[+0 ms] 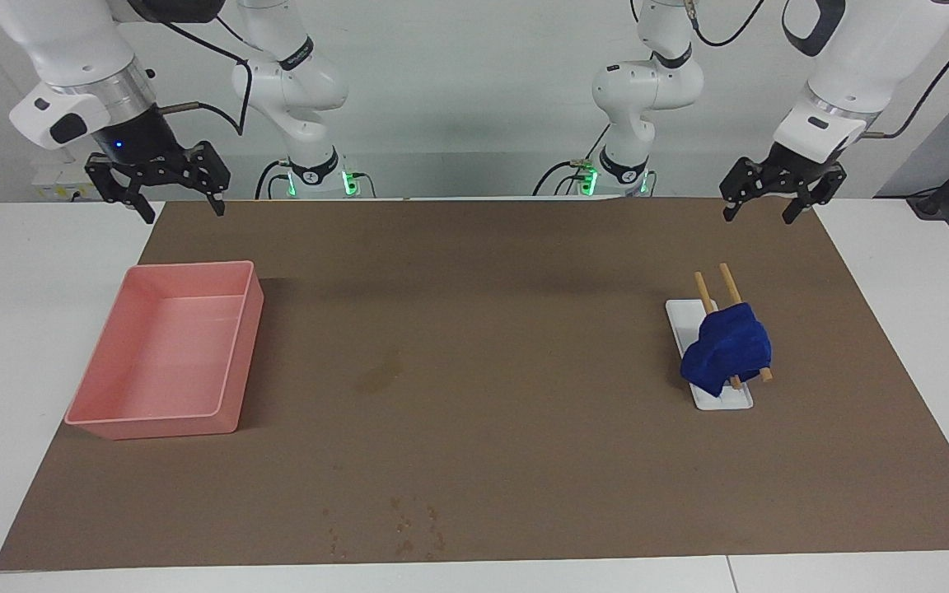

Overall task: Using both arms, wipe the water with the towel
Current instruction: 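Grasp the blue cloth on the white tray with the left gripper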

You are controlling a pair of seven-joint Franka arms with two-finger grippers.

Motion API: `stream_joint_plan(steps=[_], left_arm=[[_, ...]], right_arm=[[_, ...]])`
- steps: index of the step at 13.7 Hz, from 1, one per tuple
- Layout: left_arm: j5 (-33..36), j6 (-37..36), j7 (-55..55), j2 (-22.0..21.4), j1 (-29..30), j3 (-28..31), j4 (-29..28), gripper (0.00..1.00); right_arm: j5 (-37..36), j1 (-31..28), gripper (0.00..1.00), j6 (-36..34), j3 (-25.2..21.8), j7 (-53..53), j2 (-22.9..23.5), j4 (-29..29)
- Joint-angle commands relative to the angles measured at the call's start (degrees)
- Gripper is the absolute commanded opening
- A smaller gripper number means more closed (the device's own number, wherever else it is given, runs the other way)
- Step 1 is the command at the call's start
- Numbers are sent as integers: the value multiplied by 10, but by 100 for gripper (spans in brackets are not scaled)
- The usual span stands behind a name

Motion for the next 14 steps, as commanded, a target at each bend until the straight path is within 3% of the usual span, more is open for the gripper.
stream_joint_plan(steps=[1, 5, 7, 9, 11, 14], left_arm=[[37, 134, -13, -8, 17, 0, -94, 100], [73, 242, -59, 64, 30, 0, -111, 100], [73, 323, -72, 69, 29, 0, -164, 100], [73, 359, -72, 76, 30, 0, -185, 100], [74, 360, -72, 77, 29, 0, -185, 92], [74, 361, -72, 78, 29, 0, -185, 68]], right_arm=[[-4, -8, 100, 6, 5, -7, -14, -19], [-4, -1, 100, 8, 7, -15, -15, -24], [-3, 0, 100, 8, 10, -52, -16, -24], [0, 1, 100, 8, 11, -146, -15, -23], [4, 2, 100, 7, 14, -238, -16, -23], [8, 2, 100, -5, 29, -308, -19, -24]])
